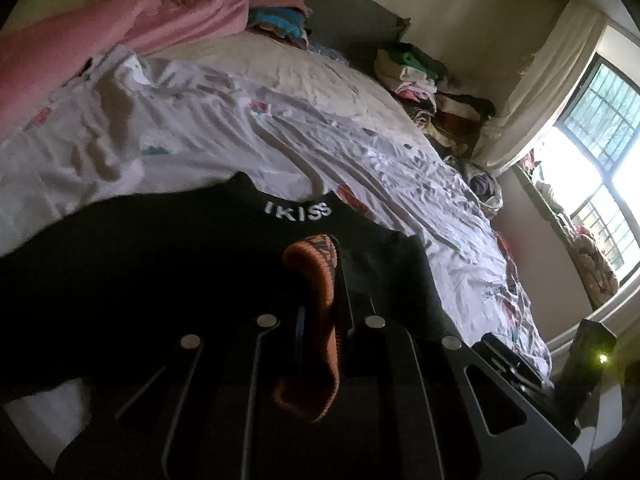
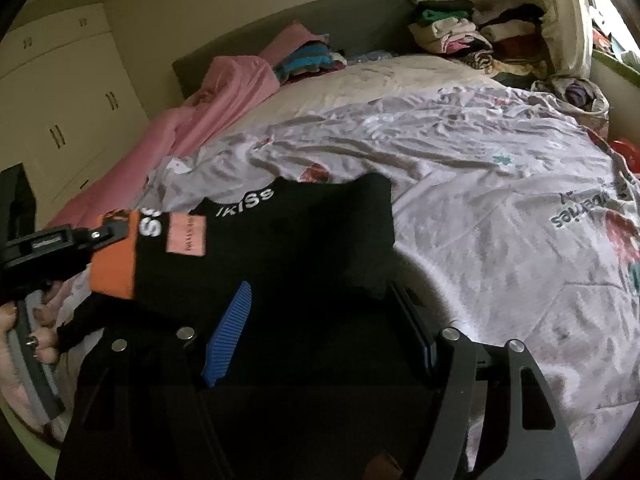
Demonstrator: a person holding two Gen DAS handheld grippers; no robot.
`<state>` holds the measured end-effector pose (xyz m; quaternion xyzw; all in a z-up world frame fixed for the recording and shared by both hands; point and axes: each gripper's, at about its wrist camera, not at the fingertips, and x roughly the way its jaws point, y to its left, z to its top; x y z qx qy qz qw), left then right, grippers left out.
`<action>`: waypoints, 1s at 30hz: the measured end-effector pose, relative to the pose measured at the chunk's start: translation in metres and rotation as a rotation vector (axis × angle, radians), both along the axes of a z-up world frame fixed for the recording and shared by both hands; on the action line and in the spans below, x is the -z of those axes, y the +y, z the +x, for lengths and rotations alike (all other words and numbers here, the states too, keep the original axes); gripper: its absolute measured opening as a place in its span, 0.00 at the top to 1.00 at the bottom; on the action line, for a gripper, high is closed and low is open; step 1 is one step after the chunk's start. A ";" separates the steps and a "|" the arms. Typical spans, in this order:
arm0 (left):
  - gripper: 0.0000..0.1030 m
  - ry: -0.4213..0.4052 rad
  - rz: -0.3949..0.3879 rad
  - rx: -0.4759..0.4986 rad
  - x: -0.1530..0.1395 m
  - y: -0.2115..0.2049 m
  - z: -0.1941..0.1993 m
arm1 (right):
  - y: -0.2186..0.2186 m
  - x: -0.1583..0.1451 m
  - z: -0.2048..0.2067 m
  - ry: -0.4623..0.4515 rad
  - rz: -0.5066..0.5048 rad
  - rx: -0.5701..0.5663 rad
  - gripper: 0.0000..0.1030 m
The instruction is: Fold small clothes
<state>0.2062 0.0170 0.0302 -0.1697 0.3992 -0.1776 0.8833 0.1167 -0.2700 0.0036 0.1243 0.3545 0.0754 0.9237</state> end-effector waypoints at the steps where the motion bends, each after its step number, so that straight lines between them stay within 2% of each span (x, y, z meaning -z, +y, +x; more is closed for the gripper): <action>1: 0.96 0.012 0.004 0.003 0.000 0.003 0.001 | -0.001 -0.001 0.001 -0.001 -0.003 0.008 0.34; 5: 0.95 0.051 0.038 -0.007 0.012 0.013 0.006 | 0.001 0.001 0.009 0.008 -0.018 0.027 0.34; 8: 0.96 0.087 0.008 -0.033 0.024 0.025 0.007 | 0.005 0.004 0.016 0.019 -0.032 0.032 0.34; 13: 0.96 0.092 0.000 -0.075 0.033 0.045 0.002 | 0.011 0.008 0.026 0.030 -0.062 0.031 0.34; 16: 0.95 0.083 0.048 -0.085 0.038 0.048 0.004 | 0.015 0.013 0.032 0.042 -0.072 0.034 0.34; 23: 0.92 0.116 0.074 -0.072 0.051 0.048 0.009 | 0.028 0.017 0.043 0.060 -0.112 0.016 0.34; 27: 0.87 0.097 0.128 -0.118 0.048 0.054 0.005 | 0.038 0.019 0.049 0.068 -0.122 -0.009 0.34; 30: 0.86 0.031 0.182 -0.180 0.037 0.062 0.000 | 0.048 0.019 0.055 0.074 -0.137 -0.038 0.34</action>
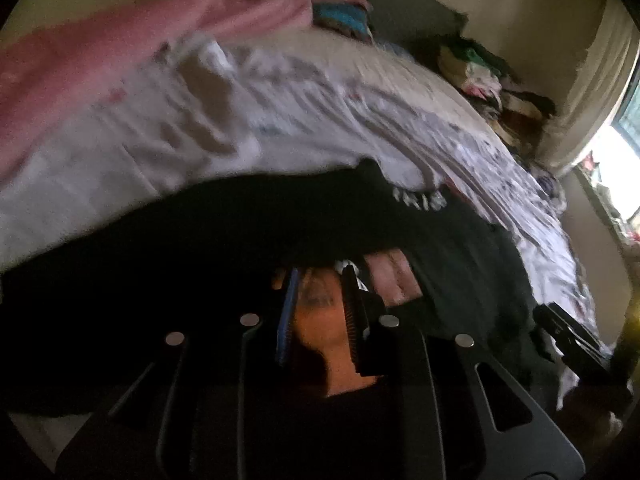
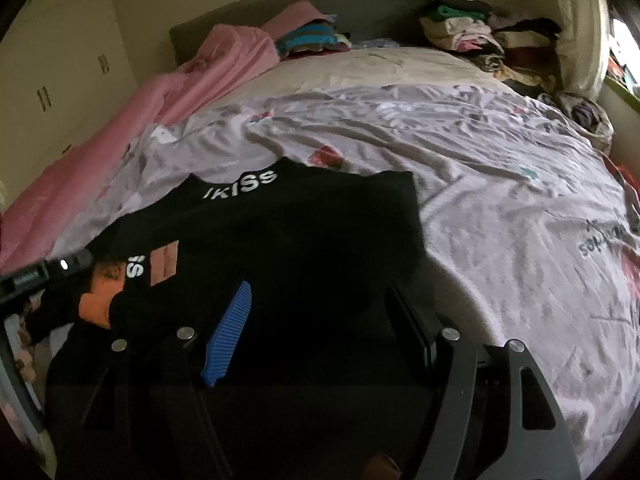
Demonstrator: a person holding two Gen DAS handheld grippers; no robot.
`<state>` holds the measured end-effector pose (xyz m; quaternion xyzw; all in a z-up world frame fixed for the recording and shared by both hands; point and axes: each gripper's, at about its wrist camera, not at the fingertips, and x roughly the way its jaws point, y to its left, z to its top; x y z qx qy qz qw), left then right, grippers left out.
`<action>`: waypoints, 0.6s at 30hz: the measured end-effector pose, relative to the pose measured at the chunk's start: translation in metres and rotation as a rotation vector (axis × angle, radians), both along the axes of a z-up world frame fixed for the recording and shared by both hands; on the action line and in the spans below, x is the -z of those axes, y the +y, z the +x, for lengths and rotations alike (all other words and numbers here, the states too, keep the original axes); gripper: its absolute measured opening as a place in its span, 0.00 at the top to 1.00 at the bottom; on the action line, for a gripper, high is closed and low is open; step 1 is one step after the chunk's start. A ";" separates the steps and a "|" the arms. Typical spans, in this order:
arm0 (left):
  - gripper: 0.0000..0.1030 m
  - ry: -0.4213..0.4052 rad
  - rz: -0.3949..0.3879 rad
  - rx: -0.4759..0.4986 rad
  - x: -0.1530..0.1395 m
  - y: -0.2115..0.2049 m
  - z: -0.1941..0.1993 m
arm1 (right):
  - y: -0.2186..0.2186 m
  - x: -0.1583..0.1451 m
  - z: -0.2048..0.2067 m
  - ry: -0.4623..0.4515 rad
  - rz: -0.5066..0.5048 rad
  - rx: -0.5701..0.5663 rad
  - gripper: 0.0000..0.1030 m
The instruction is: Fold small clothes
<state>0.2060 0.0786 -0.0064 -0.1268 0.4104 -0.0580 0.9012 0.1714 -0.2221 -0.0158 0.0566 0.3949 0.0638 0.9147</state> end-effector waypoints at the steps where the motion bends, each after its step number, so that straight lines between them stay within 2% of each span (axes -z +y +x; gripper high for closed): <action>1: 0.86 -0.021 0.010 -0.012 -0.003 0.001 -0.002 | 0.002 0.000 0.001 0.002 -0.004 -0.004 0.34; 4: 0.86 0.004 -0.024 0.029 0.001 -0.004 -0.001 | 0.011 0.004 0.008 0.013 -0.018 -0.031 0.34; 8: 0.84 0.085 0.002 0.096 0.020 -0.023 0.000 | 0.019 0.012 0.018 0.043 -0.033 -0.059 0.34; 11: 0.68 0.130 0.019 0.107 0.032 -0.030 -0.001 | 0.023 0.017 0.024 0.059 -0.052 -0.072 0.34; 12: 0.59 0.140 0.023 0.105 0.035 -0.031 -0.002 | 0.023 0.020 0.026 0.071 -0.058 -0.073 0.34; 18: 0.55 0.176 0.023 0.104 0.048 -0.027 -0.002 | 0.001 0.048 0.037 0.160 -0.020 -0.023 0.34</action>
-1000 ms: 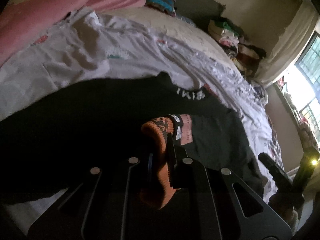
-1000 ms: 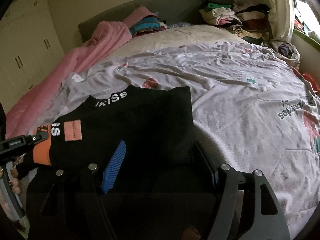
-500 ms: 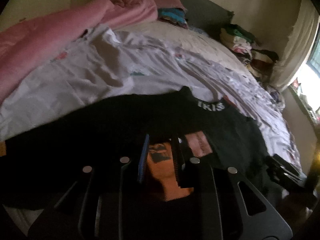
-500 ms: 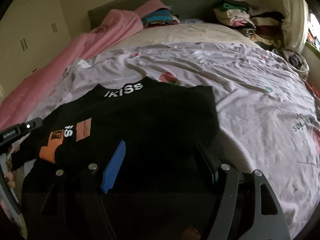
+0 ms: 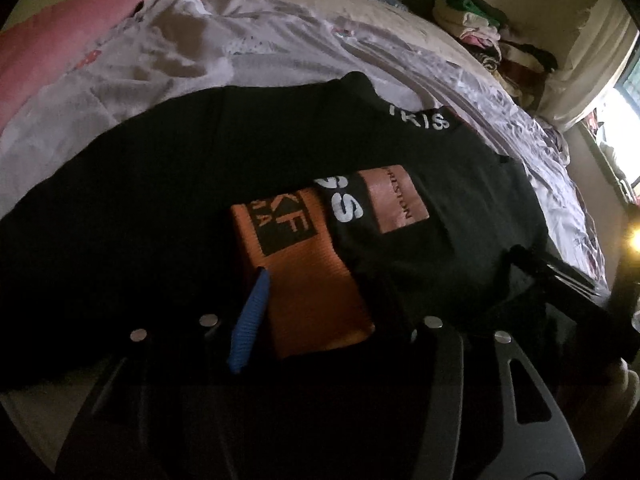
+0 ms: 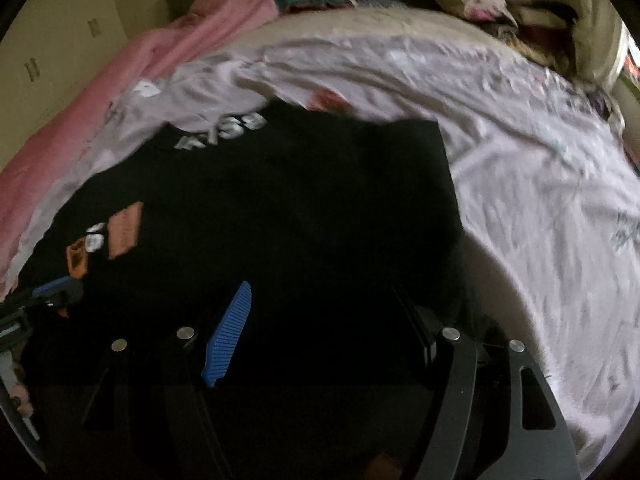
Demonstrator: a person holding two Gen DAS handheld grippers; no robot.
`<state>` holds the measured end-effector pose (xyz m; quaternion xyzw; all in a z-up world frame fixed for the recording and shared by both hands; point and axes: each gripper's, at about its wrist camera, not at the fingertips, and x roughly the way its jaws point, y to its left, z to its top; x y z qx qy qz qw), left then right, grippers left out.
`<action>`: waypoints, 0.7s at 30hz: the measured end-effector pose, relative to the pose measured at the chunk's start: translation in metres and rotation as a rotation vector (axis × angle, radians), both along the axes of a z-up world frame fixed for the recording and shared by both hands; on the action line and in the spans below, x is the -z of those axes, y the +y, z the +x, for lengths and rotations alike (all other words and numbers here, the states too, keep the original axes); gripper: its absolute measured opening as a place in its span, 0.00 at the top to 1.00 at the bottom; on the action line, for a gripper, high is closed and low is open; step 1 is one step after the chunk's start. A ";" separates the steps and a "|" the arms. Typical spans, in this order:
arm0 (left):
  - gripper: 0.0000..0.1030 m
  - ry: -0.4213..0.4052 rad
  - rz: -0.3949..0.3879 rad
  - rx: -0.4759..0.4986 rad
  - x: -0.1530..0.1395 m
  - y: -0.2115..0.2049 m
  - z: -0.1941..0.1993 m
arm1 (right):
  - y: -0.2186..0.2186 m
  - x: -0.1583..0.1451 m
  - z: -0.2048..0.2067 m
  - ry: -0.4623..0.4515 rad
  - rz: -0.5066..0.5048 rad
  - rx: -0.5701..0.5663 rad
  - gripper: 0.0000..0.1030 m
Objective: Fold small clothes
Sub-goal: 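Open the left tool and release the cuff on the shirt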
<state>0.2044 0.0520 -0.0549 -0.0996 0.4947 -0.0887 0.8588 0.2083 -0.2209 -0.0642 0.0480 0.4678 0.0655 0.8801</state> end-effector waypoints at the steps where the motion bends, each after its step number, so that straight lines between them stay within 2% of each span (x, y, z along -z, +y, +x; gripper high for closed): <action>1: 0.54 0.000 0.002 0.001 0.001 0.000 0.000 | -0.003 0.002 0.000 0.002 0.019 0.004 0.34; 6: 0.50 -0.008 0.000 -0.007 -0.002 0.001 -0.002 | 0.000 -0.011 -0.012 -0.040 0.020 0.012 0.33; 10: 0.47 -0.015 0.002 -0.015 -0.005 0.003 -0.008 | -0.002 -0.023 -0.024 -0.073 0.032 0.021 0.27; 15: 0.43 -0.038 0.015 -0.022 -0.011 0.005 -0.016 | -0.003 -0.037 -0.036 -0.110 0.043 0.028 0.13; 19: 0.33 -0.051 0.013 -0.034 -0.017 0.008 -0.024 | -0.005 -0.043 -0.044 -0.132 0.049 0.039 0.11; 21: 0.32 -0.056 0.010 -0.039 -0.020 0.010 -0.028 | -0.006 -0.047 -0.048 -0.143 0.055 0.043 0.07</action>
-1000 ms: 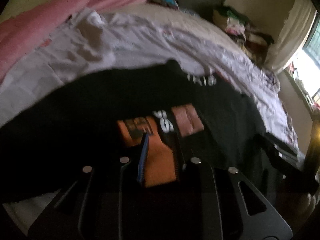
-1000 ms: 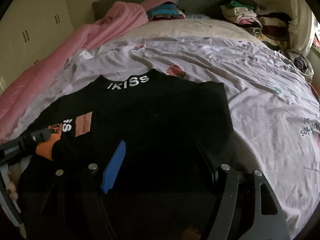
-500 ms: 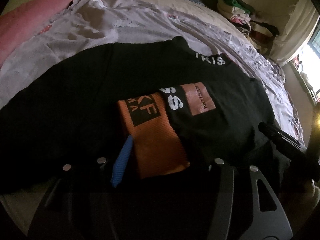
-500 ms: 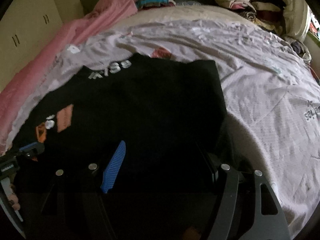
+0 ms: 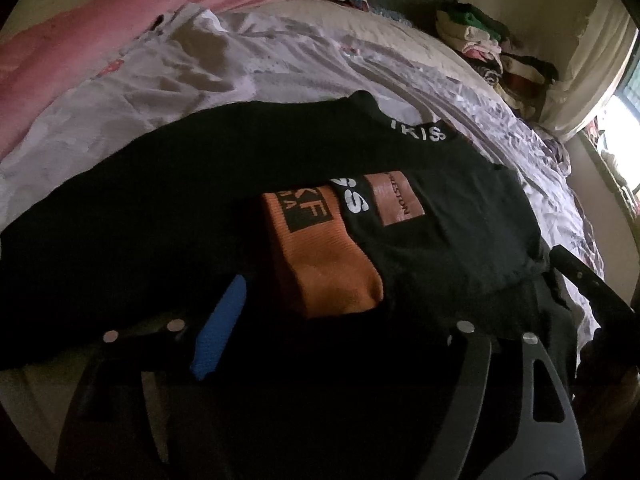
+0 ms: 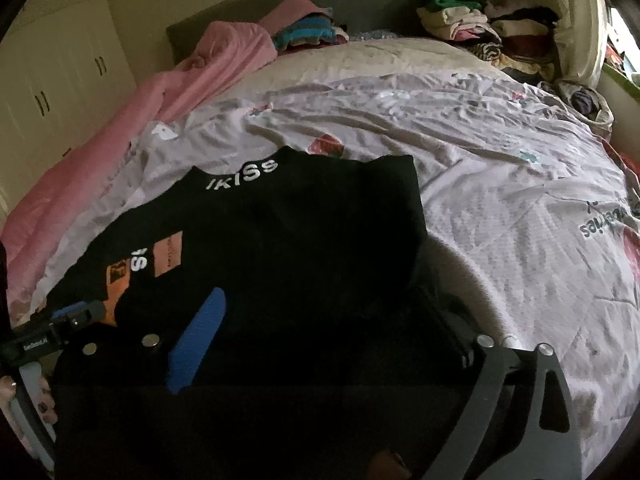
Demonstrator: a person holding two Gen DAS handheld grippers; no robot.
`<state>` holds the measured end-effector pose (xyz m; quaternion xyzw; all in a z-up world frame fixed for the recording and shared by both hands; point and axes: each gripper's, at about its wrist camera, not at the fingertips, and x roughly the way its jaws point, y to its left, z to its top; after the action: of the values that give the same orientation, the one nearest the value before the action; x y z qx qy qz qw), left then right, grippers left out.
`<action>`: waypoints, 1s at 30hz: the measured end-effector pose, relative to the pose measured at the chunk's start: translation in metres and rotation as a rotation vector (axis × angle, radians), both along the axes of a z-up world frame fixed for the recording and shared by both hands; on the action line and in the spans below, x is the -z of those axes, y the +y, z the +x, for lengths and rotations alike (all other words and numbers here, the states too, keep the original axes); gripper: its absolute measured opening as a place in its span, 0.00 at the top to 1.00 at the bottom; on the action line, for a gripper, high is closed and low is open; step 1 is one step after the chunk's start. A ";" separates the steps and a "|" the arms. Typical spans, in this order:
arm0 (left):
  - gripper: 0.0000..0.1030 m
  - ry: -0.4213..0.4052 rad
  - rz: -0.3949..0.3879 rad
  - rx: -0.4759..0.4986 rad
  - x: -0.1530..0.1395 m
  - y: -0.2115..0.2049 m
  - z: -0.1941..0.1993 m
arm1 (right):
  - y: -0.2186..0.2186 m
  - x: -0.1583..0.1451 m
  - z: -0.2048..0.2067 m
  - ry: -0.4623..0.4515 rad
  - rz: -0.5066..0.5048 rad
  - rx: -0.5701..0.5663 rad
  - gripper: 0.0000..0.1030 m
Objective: Fold small clothes
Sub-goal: 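Open the left tool and release the cuff on the shirt, then move the left tool to the other sleeve's orange cuff and grasp it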
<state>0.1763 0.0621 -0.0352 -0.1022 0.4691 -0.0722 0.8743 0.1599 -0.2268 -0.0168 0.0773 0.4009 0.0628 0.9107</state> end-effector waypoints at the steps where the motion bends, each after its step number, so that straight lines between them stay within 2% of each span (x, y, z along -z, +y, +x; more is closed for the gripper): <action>1: 0.27 -0.005 0.000 0.000 -0.002 0.001 -0.002 | 0.001 -0.002 -0.002 -0.007 0.000 0.000 0.07; 3: 0.19 -0.016 0.001 0.000 -0.005 0.002 -0.006 | 0.003 -0.007 -0.006 -0.021 -0.003 -0.003 0.05; 8: 0.13 -0.030 0.015 -0.004 -0.011 0.004 -0.016 | 0.015 -0.017 -0.013 -0.044 -0.011 -0.020 0.04; 30: 0.10 -0.102 0.042 -0.121 -0.046 0.059 -0.050 | 0.085 -0.053 -0.029 -0.129 -0.020 -0.177 0.04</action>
<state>0.1265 0.1207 0.0107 -0.1080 0.4183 -0.0145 0.9017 0.1305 -0.1413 0.0358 0.0284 0.3474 0.1437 0.9262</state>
